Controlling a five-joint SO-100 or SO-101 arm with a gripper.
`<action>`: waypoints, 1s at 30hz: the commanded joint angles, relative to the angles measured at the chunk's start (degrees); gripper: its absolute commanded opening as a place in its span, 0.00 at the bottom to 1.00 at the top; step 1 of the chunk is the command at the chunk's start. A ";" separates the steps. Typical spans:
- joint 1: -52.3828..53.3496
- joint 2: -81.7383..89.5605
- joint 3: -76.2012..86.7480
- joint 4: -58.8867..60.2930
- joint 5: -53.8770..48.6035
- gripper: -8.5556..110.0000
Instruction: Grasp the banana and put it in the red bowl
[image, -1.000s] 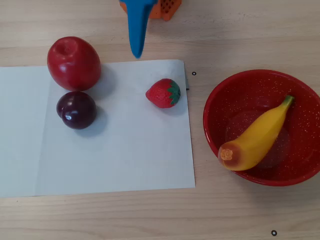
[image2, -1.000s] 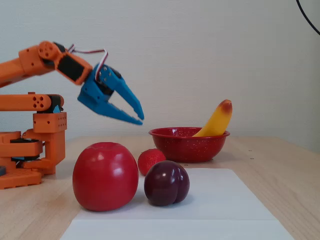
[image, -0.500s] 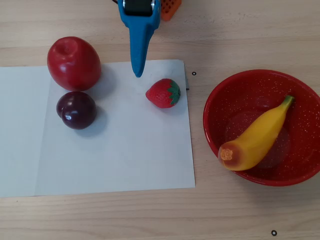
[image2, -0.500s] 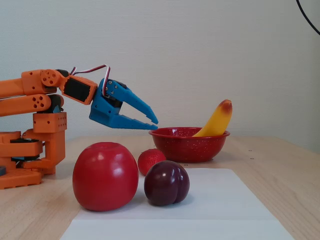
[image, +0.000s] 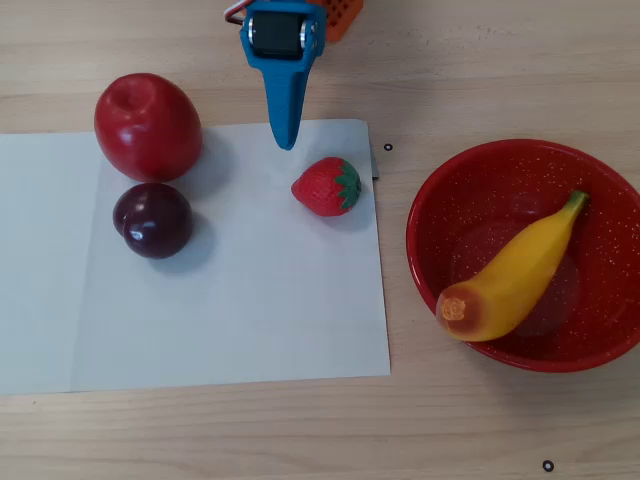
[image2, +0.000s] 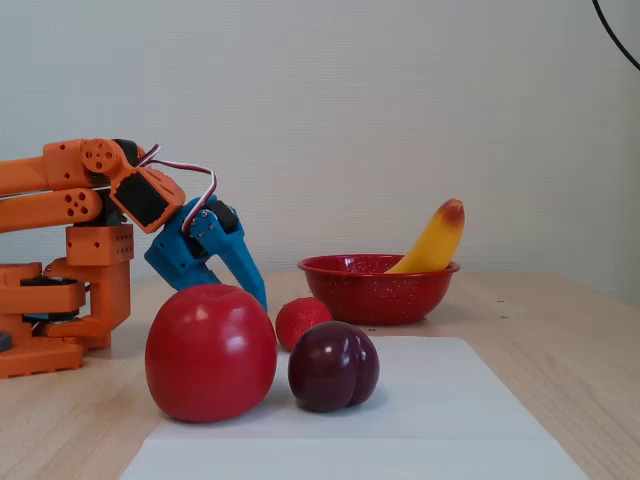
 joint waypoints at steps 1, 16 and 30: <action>0.53 1.23 0.88 -0.35 -0.62 0.08; -0.44 1.14 0.88 0.44 0.26 0.08; -0.62 1.05 0.88 0.44 0.26 0.08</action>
